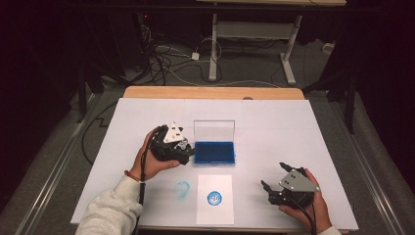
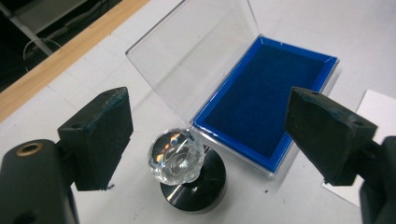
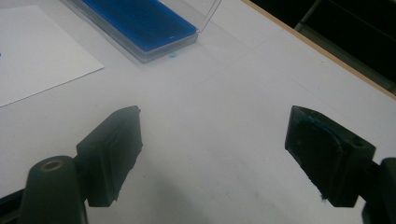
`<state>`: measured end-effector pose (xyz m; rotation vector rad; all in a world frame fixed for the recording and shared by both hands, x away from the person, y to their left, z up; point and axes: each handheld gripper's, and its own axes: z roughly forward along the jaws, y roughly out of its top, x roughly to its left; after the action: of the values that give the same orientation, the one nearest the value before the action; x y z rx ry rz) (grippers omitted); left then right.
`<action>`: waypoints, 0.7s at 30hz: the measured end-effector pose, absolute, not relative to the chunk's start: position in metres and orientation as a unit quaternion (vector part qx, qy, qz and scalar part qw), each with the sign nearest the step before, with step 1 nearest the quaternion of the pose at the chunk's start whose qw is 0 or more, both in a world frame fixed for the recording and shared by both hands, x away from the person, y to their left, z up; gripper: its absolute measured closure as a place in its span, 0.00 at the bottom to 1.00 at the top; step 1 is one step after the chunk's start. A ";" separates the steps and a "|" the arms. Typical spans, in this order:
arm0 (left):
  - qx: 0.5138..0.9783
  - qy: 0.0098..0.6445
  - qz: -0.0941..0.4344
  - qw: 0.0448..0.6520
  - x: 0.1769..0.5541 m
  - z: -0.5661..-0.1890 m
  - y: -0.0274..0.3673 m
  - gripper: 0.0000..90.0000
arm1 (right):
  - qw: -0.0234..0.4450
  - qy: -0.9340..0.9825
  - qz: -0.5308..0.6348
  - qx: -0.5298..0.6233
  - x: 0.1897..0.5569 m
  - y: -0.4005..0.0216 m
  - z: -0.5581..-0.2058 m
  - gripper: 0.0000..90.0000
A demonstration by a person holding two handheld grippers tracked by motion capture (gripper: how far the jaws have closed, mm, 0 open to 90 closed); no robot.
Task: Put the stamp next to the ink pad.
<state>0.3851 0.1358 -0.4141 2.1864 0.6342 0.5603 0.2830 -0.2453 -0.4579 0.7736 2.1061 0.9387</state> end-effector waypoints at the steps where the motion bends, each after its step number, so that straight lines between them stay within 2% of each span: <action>1: 0.859 0.247 0.223 0.389 0.384 -0.413 0.136 0.17 | 0.347 0.812 0.362 0.298 0.283 -0.245 -0.458 0.21; 21: 0.850 0.221 0.257 0.403 0.357 -0.399 0.132 0.17 | 0.353 0.809 0.364 0.297 0.282 -0.245 -0.456 0.22</action>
<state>0.3571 0.1318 -0.3990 2.1486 0.5589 0.6492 0.2819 -0.2452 -0.4558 0.7685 2.0934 0.9421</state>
